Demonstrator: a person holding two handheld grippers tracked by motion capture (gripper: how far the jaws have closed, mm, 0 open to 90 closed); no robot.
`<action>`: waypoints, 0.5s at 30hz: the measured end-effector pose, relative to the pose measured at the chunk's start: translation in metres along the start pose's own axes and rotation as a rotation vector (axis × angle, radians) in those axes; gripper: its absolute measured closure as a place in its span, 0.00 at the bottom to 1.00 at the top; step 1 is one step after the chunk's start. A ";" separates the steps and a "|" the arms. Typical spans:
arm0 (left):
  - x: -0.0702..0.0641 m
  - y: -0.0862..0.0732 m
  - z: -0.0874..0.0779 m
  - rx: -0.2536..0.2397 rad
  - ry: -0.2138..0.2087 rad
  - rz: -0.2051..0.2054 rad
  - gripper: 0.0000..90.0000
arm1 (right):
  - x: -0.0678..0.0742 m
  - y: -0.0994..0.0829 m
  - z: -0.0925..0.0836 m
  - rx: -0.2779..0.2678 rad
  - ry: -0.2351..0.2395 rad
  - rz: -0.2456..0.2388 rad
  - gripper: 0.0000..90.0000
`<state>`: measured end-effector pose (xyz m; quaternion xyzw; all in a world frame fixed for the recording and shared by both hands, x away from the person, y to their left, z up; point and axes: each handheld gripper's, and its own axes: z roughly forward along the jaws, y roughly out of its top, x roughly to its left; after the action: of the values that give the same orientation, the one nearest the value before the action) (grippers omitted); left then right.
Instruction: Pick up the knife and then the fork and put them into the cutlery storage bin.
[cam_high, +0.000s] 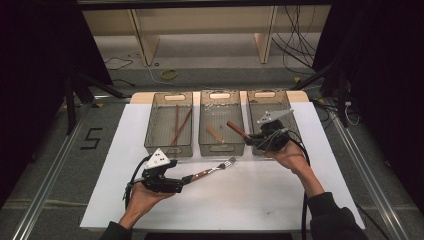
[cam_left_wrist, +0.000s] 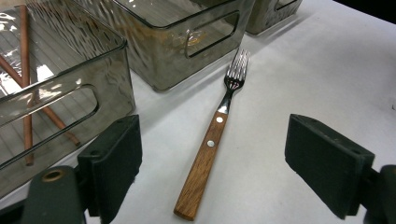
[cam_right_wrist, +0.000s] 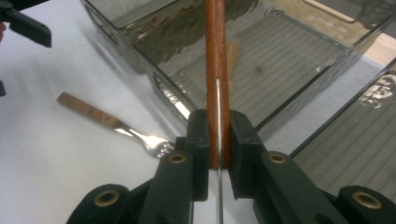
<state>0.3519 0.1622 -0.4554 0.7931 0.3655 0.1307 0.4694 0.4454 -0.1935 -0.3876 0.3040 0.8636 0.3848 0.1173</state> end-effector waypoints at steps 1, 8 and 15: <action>0.000 0.000 0.000 -0.002 0.001 0.001 0.20 | -0.001 0.001 0.000 0.000 -0.004 0.001 0.90; 0.001 -0.001 -0.001 0.003 0.003 -0.002 0.20 | -0.014 0.010 -0.001 -0.006 -0.032 0.028 0.90; 0.001 -0.002 -0.002 -0.003 0.004 -0.002 0.20 | -0.022 0.016 -0.001 -0.007 -0.050 0.050 0.90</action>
<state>0.3507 0.1651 -0.4565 0.7918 0.3671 0.1322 0.4699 0.4688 -0.1998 -0.3759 0.3344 0.8512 0.3831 0.1301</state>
